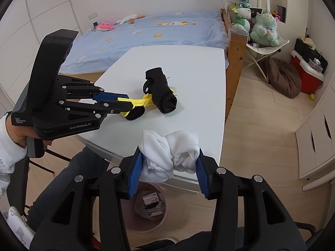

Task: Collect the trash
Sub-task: 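Grasp the yellow plastic clip with the left gripper while the right holds the white socks, then lift the yellow clip off the black socks with the left gripper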

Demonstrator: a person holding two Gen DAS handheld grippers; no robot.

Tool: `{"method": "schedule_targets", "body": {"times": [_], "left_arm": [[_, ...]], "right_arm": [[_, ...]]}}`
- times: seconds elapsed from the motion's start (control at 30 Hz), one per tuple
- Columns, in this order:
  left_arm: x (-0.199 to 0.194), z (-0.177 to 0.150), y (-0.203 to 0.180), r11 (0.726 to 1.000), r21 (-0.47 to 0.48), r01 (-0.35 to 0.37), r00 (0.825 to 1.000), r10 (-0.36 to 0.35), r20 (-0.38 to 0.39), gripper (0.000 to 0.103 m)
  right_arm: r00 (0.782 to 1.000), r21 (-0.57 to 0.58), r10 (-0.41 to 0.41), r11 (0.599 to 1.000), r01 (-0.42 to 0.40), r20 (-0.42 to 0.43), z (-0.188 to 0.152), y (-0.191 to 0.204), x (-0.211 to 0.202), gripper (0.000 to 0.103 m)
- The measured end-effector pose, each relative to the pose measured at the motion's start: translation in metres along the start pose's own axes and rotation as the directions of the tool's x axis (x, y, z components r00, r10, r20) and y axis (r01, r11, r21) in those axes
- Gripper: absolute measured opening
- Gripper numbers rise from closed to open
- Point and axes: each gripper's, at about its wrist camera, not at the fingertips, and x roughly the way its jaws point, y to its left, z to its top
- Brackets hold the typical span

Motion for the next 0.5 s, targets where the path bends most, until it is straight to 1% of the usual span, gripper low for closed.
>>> {"method": "schedule_targets", "body": {"times": [0.2, 0.5], "left_arm": [[-0.009, 0.002, 0.001, 1.0, -0.001, 0.001, 1.0, -0.001, 0.027, 0.014], [-0.03, 0.004, 0.007, 1.0, -0.028, 0.002, 0.997, 0.0, 0.082, 0.014]], "right_arm": [[1.0, -0.006, 0.005, 1.0, -0.005, 0.004, 0.002, 0.004, 0.001, 0.046], [1.0, -0.017, 0.015, 1.0, -0.014, 0.012, 0.005, 0.012, -0.001, 0.046]]}}
